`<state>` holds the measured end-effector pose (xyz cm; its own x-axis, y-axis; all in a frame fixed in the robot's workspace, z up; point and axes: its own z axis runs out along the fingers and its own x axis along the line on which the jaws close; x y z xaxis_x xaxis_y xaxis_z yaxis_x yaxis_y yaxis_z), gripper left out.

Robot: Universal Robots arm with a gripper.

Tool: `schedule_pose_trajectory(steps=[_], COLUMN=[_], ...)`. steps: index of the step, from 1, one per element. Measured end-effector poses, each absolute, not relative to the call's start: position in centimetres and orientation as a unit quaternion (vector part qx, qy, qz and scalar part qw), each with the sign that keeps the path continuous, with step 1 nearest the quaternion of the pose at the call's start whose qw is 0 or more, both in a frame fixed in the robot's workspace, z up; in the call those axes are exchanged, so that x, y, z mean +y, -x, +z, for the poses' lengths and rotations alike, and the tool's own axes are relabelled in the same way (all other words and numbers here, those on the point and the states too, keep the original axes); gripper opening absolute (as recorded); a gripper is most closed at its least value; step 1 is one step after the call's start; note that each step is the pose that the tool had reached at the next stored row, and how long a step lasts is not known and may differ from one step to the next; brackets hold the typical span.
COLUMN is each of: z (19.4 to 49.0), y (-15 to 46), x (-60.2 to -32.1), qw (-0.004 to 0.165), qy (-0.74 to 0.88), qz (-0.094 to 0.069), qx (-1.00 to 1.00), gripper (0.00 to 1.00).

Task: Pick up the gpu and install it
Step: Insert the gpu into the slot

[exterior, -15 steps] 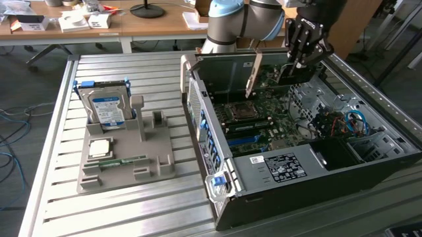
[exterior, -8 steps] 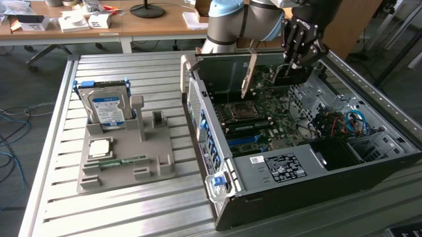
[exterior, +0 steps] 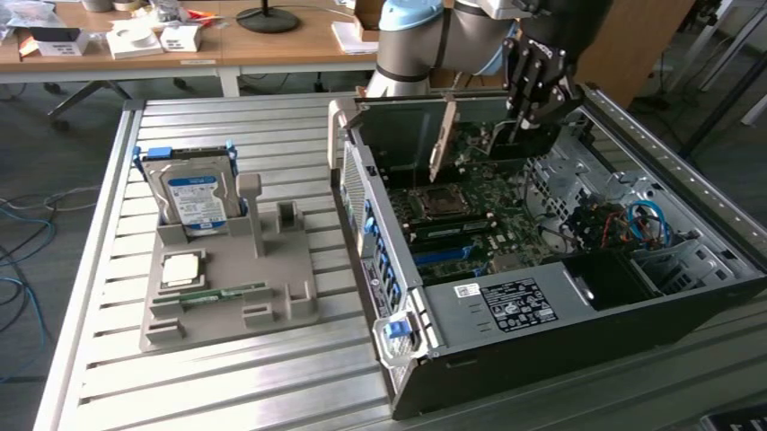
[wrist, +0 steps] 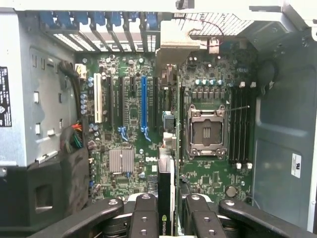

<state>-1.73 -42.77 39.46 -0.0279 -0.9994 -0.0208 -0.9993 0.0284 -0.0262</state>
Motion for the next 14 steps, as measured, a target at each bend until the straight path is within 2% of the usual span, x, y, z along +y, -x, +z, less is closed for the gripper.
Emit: schedule_pose_trajectory(steps=[14], z=[38.93], y=[2.04], x=[-42.76], qw=[0.017], qy=[0.693], qz=[-0.002], qx=[0.721], gripper=[0.26])
